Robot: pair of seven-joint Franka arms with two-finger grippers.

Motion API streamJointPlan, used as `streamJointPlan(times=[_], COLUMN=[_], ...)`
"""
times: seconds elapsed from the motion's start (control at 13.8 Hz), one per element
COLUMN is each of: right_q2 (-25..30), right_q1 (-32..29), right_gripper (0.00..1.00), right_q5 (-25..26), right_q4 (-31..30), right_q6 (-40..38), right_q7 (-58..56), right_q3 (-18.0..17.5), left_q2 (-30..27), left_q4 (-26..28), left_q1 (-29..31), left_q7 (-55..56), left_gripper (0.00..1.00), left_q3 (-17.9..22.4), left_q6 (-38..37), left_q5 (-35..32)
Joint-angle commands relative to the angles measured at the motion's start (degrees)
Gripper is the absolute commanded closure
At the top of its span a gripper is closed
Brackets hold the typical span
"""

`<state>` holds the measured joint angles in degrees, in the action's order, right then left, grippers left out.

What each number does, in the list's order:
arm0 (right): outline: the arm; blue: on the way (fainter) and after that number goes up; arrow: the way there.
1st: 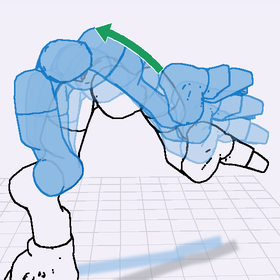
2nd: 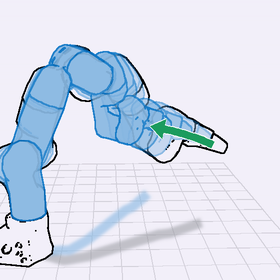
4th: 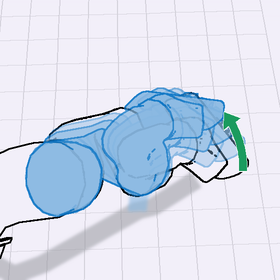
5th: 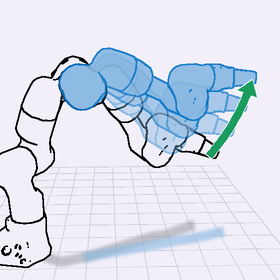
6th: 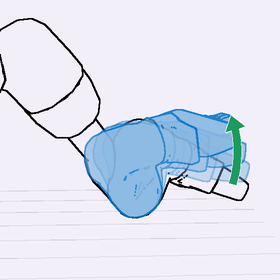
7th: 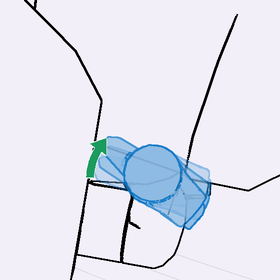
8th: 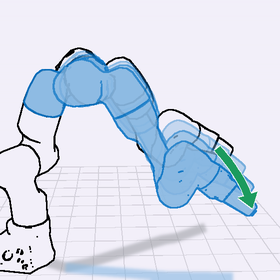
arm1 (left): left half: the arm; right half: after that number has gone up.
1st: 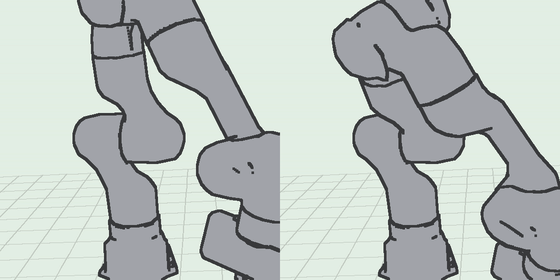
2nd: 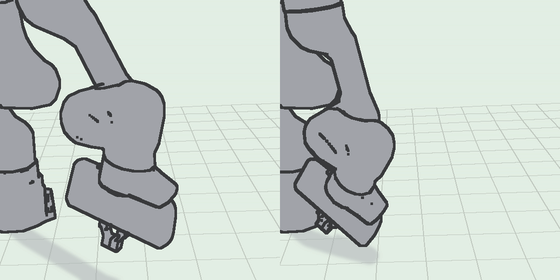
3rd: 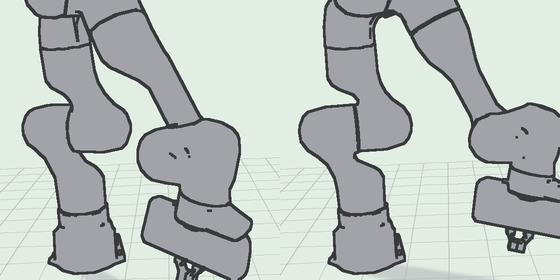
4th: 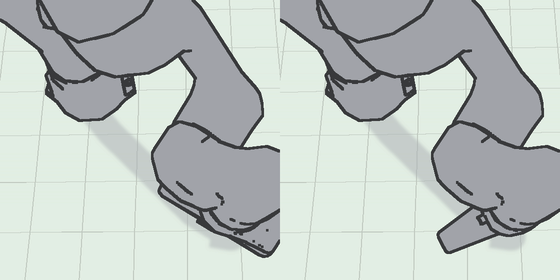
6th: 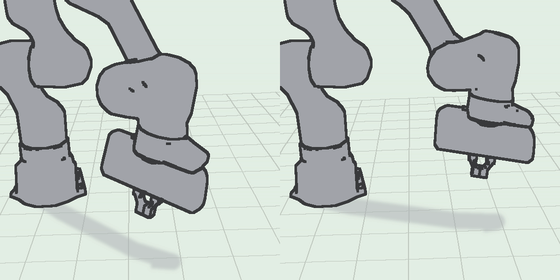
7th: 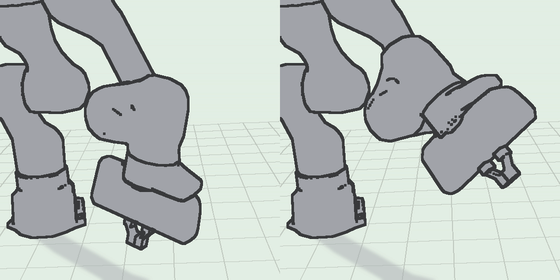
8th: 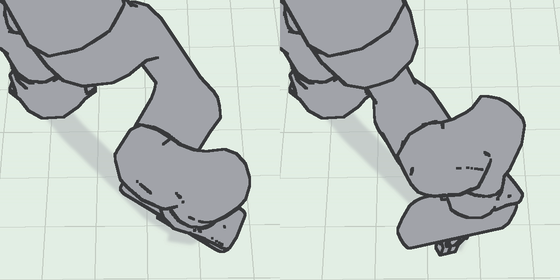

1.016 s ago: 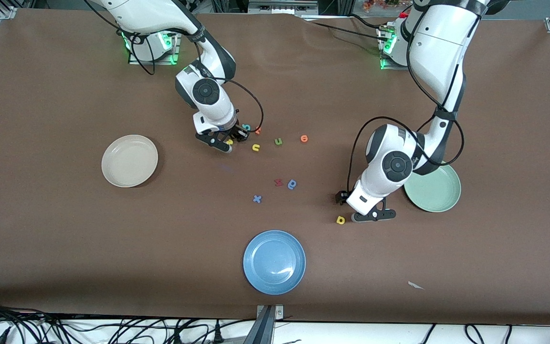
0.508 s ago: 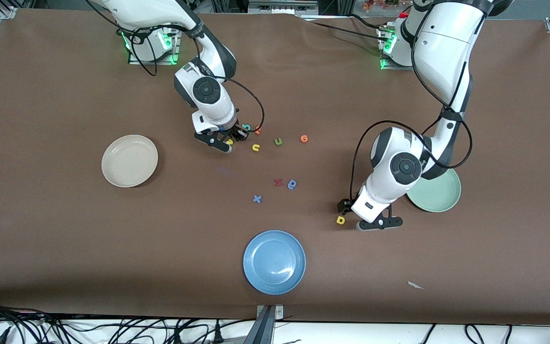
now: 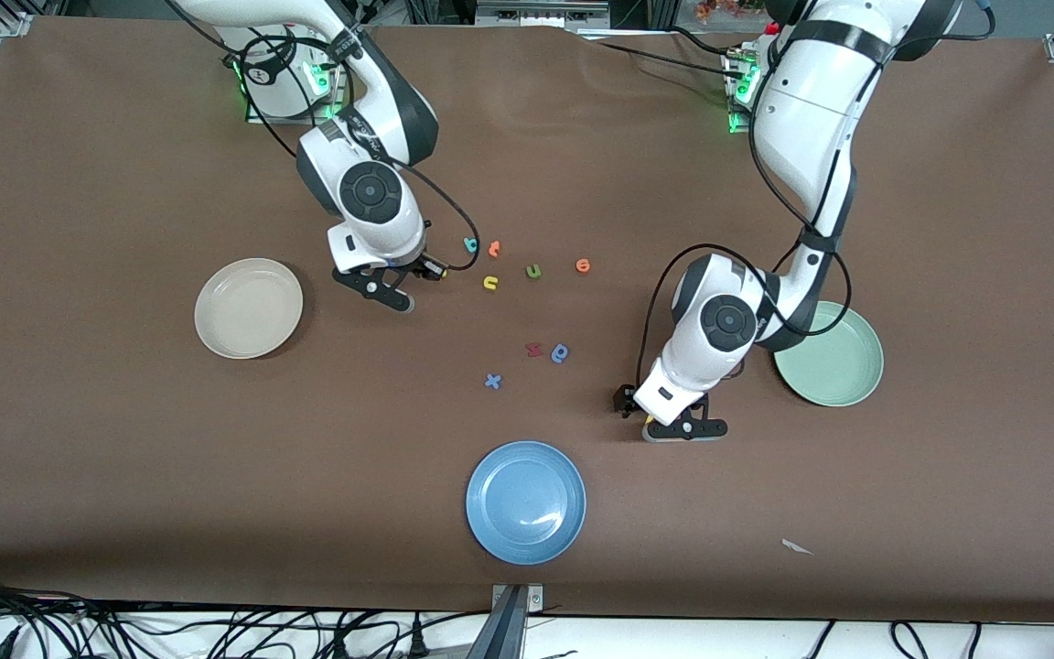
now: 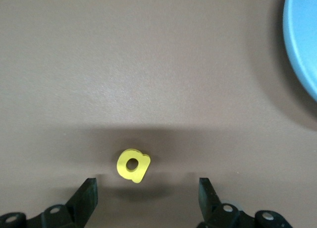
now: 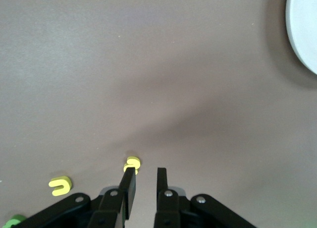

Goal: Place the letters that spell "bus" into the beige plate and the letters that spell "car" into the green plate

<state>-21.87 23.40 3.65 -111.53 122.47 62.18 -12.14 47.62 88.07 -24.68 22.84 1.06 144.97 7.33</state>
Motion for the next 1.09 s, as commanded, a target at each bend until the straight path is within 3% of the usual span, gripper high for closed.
streamJointPlan(times=[0.0, 0.07, 0.15, 0.22, 0.58, 0.65, 0.8, 0.87, 1.02], right_q2=[-2.30, -3.00, -3.01, -3.01, -5.11, -5.55, -5.99, -6.17, -6.26], right_q1=[0.94, 0.94, 1.12, 1.73, 4.80, 5.16, 5.25, 5.25, 5.34], right_gripper=[0.70, 0.49, 0.34, 0.27, 0.21, 0.18, 0.18, 0.18, 0.19], right_q5=[-0.49, -0.57, -0.57, -0.57, -0.49, -0.49, -0.49, -0.49, -0.49], right_q4=[0.26, -0.18, -1.31, -2.98, -7.21, -7.74, -8.79, -8.97, -8.97], right_q6=[1.70, 2.59, 4.33, 7.05, 15.77, 17.00, 18.76, 18.85, 18.85], right_q7=[6.17, 7.60, 8.74, 10.32, 14.11, 15.42, 15.43, 15.61, 15.61], right_q3=[-3.58, -4.38, -4.99, -5.09, -5.09, -5.09, -5.09, -5.09, -5.09], left_q2=[0.90, 0.99, 1.07, 1.07, 1.51, 1.51, 1.43, 1.43, 1.43], left_q4=[-1.85, -1.67, -1.41, -1.32, -1.32, -1.23, -1.23, -1.23, -1.23], left_q1=[-0.28, -0.28, -0.28, -0.28, -0.28, -0.28, -0.28, -0.28, -0.28], left_q7=[-1.48, -1.48, -1.48, -1.57, -1.57, -1.65, -1.65, -1.83, -3.06], left_gripper=[0.09, 0.09, 0.10, 0.14, 0.19, 0.29, 0.34, 0.44, 0.45], left_q3=[1.13, 1.13, 1.22, 1.22, 1.40, 1.40, 1.83, 2.18, 2.45], left_q6=[-0.22, -0.22, -0.22, -0.22, -0.30, -0.22, -0.22, -0.22, -0.30], left_q5=[0.67, 0.67, 0.67, 0.49, -1.44, -1.53, -2.49, -3.02, -2.94])
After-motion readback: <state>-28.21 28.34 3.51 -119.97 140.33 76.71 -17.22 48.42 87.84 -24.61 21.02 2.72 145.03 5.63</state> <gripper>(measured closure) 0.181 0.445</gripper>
